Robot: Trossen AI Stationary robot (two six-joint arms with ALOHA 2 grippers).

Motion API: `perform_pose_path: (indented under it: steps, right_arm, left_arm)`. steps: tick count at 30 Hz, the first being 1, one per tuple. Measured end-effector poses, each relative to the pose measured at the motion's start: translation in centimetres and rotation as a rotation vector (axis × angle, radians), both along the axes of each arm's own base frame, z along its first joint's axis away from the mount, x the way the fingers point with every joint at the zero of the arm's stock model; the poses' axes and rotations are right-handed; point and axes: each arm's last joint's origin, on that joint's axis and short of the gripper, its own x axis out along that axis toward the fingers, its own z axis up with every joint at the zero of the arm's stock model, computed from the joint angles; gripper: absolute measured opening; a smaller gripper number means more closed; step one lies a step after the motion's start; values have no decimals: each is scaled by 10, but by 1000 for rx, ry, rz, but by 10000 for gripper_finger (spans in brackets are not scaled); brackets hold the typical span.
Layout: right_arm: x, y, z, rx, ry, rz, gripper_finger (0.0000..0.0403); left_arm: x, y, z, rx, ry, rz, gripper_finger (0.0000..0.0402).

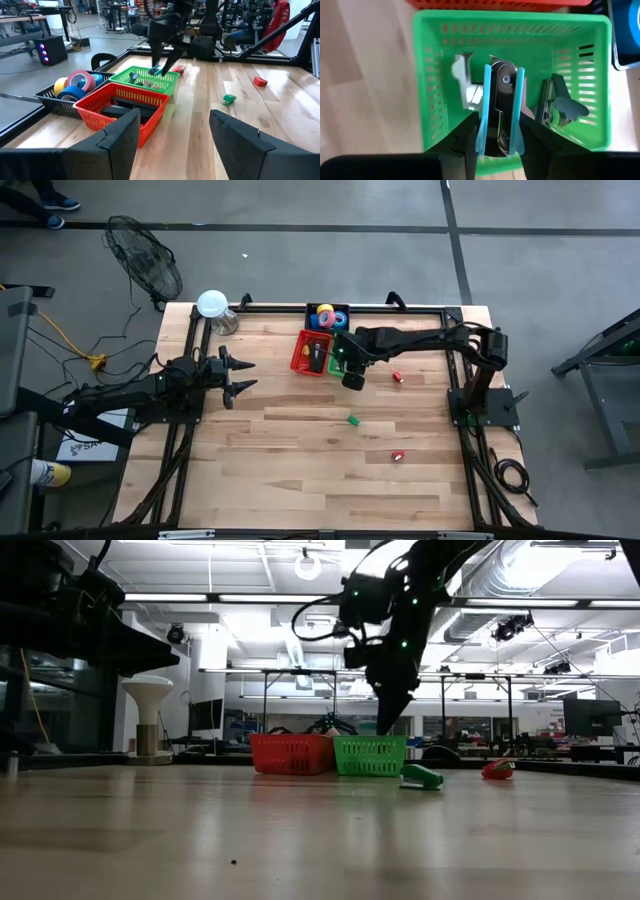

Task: Pick and place Stapler, Stapler remover, tape
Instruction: Put the light blue staple remover into the green bin

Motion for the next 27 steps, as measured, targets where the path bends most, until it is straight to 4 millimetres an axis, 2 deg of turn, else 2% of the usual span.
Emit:
perform_pose_path:
  steps: [8,14,27]
  right_arm:
    - [7,-10,-14,-17,-15,-25,107]
    - [9,-11,-14,-48,-22,-19,124]
    - [9,-11,-13,-58,-24,-29,239]
  left_arm:
    - [0,0,0,0,0,0,234]
    - [0,0,0,0,0,0,234]
    - [0,0,0,0,0,0,234]
